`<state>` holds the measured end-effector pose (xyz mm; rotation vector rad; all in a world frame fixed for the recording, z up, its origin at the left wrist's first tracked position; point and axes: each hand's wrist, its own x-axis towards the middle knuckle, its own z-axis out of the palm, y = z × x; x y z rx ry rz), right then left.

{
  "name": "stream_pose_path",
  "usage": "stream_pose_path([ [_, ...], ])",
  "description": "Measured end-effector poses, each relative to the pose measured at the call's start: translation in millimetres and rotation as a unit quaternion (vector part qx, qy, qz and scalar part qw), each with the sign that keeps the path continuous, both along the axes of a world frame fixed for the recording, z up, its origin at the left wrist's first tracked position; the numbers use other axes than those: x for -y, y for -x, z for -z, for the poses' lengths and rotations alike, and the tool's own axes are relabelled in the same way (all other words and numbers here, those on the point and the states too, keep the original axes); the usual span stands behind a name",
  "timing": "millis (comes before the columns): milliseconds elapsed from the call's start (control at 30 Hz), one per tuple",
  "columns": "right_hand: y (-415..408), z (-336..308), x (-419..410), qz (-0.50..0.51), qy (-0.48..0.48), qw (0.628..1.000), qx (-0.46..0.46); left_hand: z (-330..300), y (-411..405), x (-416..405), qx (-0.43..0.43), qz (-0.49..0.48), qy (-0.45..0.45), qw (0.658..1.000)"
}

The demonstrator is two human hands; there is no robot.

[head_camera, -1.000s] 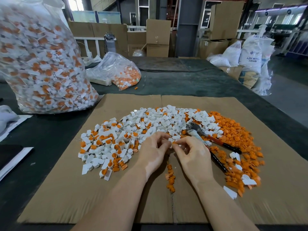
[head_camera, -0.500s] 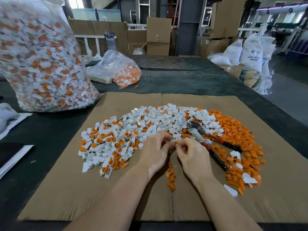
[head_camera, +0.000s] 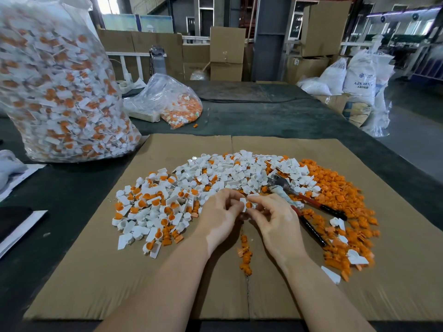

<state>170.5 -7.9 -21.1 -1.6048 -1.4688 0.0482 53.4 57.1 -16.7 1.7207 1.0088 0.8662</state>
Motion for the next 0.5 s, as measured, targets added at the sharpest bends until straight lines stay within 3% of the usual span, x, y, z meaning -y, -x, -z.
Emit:
stream_pose_path([
  [500, -0.2, -0.6, -0.6, 0.008, -0.001, 1.0, 0.014, -4.0, -1.4, 1.8, -0.007, -0.004, 0.001, 1.0],
])
